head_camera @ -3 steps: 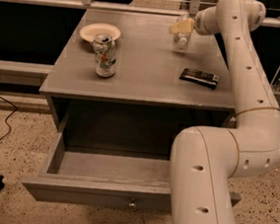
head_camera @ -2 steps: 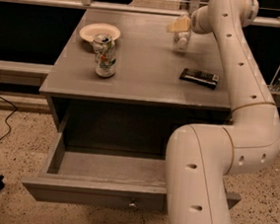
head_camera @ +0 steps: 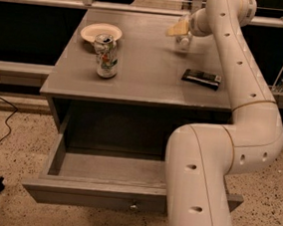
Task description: Place water bottle into top drawer
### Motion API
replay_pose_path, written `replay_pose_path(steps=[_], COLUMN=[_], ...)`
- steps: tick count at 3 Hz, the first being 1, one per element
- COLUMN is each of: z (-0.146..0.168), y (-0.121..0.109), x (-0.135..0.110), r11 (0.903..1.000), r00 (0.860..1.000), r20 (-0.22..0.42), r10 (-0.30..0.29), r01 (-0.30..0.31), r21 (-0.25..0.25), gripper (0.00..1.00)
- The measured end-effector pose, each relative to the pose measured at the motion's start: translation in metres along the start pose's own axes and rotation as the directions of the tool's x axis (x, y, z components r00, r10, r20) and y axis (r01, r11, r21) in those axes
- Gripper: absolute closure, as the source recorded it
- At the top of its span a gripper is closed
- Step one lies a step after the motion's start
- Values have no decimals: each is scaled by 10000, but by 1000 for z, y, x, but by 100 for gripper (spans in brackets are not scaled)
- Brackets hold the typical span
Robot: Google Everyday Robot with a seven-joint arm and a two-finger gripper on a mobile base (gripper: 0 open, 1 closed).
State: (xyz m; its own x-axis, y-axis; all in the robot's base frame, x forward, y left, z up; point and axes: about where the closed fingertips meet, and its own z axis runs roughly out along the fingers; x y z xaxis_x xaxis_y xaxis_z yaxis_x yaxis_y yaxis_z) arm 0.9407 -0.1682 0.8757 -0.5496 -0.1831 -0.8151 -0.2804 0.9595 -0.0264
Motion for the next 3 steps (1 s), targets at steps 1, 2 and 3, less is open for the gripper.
replay_pose_path(steps=[1, 2, 3], z=[6, 10, 13], y=[0, 0, -1], x=[6, 11, 18], r11=[10000, 10000, 9999], r00=[9999, 9998, 9992], r20=[-95, -205, -381], r10=[-36, -85, -111], r01=[36, 85, 111], r21=[-5, -15, -2], gripper=[16, 40, 63])
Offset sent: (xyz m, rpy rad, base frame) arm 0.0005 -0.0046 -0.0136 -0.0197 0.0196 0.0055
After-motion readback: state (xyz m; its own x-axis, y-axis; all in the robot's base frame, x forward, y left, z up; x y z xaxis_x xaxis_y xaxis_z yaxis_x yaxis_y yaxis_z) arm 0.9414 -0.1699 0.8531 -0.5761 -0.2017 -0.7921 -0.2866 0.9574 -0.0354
